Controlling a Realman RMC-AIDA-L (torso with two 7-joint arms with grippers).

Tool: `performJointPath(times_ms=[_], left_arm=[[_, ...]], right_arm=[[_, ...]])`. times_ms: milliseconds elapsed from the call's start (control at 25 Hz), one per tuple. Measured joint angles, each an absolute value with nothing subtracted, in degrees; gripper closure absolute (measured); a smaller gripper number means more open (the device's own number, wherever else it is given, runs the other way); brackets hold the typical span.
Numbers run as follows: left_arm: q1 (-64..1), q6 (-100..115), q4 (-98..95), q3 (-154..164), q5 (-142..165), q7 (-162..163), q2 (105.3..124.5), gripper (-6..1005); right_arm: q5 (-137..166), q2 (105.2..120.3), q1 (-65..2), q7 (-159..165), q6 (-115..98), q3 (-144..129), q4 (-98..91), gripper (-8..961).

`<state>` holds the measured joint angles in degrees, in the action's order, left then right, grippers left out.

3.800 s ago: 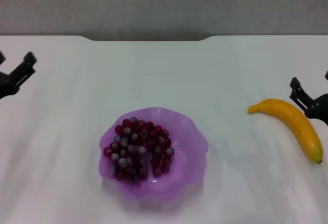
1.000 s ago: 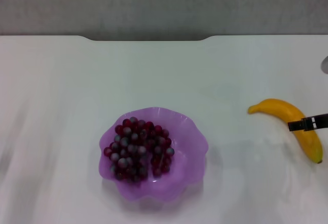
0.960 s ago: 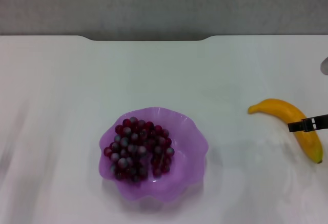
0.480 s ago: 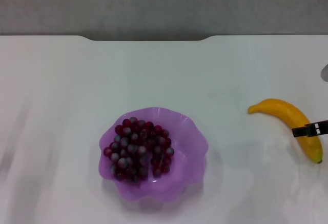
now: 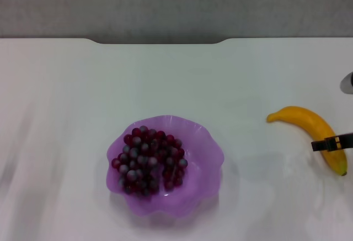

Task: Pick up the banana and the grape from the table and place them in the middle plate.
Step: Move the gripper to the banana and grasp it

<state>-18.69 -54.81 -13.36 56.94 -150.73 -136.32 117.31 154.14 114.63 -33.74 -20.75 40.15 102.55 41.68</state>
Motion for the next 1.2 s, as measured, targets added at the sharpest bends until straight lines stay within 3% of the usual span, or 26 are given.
performJointPath(times_ms=[1200], left_arm=[[-18.8,-54.9,-13.4,57.1,-150.7,-136.3,117.34,122]], right_arm=[[153.8,114.88,-35.5,-20.7,32.4,100.6,34.1,73]])
